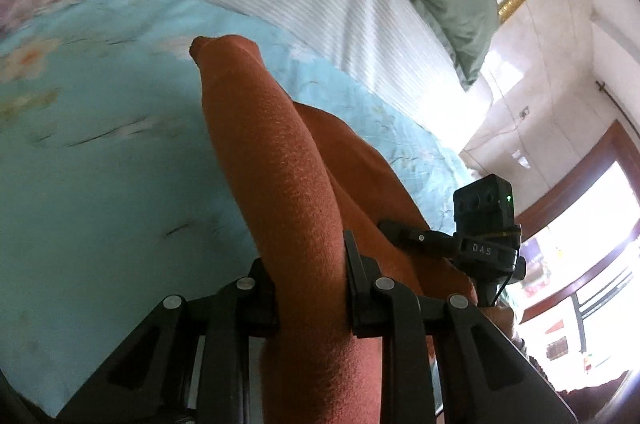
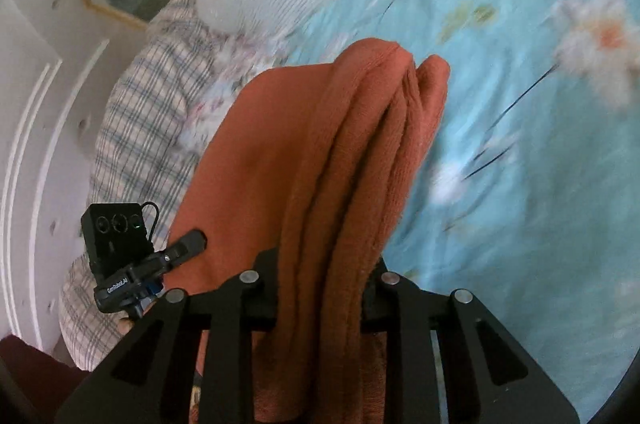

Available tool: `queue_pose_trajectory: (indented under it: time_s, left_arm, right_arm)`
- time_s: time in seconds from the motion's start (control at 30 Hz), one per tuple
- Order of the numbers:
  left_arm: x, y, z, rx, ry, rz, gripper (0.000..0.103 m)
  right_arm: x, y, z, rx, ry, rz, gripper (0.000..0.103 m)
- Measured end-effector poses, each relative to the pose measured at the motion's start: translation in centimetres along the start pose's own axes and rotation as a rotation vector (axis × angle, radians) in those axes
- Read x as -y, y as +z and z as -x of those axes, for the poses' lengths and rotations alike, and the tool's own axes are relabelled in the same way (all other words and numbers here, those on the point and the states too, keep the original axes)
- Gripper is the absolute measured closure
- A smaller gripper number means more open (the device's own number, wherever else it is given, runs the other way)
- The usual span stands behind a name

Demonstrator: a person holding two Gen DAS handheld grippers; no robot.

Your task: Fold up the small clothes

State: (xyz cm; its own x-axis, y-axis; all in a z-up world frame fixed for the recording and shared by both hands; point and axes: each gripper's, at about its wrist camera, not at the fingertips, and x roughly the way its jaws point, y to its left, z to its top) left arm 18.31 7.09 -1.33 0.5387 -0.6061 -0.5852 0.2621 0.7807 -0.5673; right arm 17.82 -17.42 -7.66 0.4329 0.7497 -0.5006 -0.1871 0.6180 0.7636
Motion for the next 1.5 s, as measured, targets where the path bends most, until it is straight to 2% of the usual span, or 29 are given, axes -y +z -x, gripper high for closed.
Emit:
queue_pose_trajectory:
  time_s: [0.1,0.2,0.23,0.3,0.37,0.43,0.5,0.57,0.63,0.7,0.73,0.83,1.0,1.1,1.17,1.23,1.33,1.43,1.5]
  left_arm:
    - [-2.5,-2.3,1.4,-0.015,0.031,0.046,0.08]
    - [-6.0,-4.7,0.8,-0.087,0.073,0.125,0.079]
    - [-7.0,-5.4,0.5,-0.094,0.066,0.153,0.077]
    - [-8.2,-5.9,0.2,-0.098,0.033,0.206,0.074]
    - [-8.8,-5.6,0.2,-0.104,0.006,0.24,0.07]
    - [-8.9,-4.8,0.1,-0.109,0.023,0.235,0.063]
    - [-9.2,-3.9,0.1,-0.096,0.038,0.232,0.056]
    - [-10.2,-2.2,0.3,-0.067,0.036,0.266,0.048]
    - [-11.6,-0.6,0.4,-0.041,0.01,0.317,0.047]
    - [-13.4,1.4,-0.2,-0.02,0.004,0.357,0.054]
    - [-14.1,2.3,-0.8,-0.017,0.005,0.368,0.067]
    - [-15.1,5.2,-3.0,-0.035,-0.018,0.375,0.078]
    - [-15.2,7.7,-5.6,-0.054,0.05,0.312,0.086]
    - [-14.2,9.7,-4.6,0.008,0.113,0.228,0.087]
    - [-13.0,10.8,-3.2,0.078,0.191,0.171,0.09]
    - [-12.5,11.1,-1.7,0.123,0.221,0.165,0.089]
    - [-11.3,10.0,0.7,0.166,0.204,0.156,0.087]
    - [-9.7,7.6,2.1,0.165,0.185,0.115,0.087]
    - [-8.7,6.1,2.2,0.145,0.153,0.099,0.087]
  right_arm:
    - [0.3,-1.4,-2.8,-0.068,-0.06,-0.003,0.077]
    - [0.8,-2.1,-3.3,-0.069,-0.085,-0.019,0.074]
    - [0.9,-2.2,-3.2,-0.068,-0.087,-0.022,0.073]
    - [0.8,-2.2,-2.9,-0.07,-0.131,-0.018,0.062]
    - [0.4,-2.1,-2.4,-0.073,-0.16,-0.021,0.055]
    - [0.0,-2.1,-1.3,-0.06,-0.186,-0.01,0.05]
    - [-0.3,-2.4,0.3,-0.021,-0.186,0.003,0.039]
    - [-0.6,-2.7,1.4,0.011,-0.183,0.007,0.037]
    - [-0.6,-3.0,2.3,0.032,-0.187,-0.002,0.037]
    - [-0.7,-3.2,2.6,0.037,-0.188,-0.008,0.037]
    - [-0.7,-3.3,2.8,0.037,-0.188,-0.008,0.037]
    - [-1.3,-3.4,3.0,0.04,-0.181,0.01,0.037]
    - [-2.3,-3.2,3.4,0.06,-0.178,0.035,0.037]
    - [-2.6,-3.1,3.9,0.081,-0.183,0.043,0.037]
    - [-2.7,-2.9,4.1,0.096,-0.187,0.046,0.037]
    - [-3.0,-2.7,4.0,0.102,-0.185,0.051,0.037]
    - [-3.3,-2.4,3.4,0.102,-0.191,0.06,0.037]
    - [-2.9,-1.6,2.6,0.1,-0.21,0.057,0.037]
    - [-2.6,-1.1,2.0,0.094,-0.217,0.049,0.043]
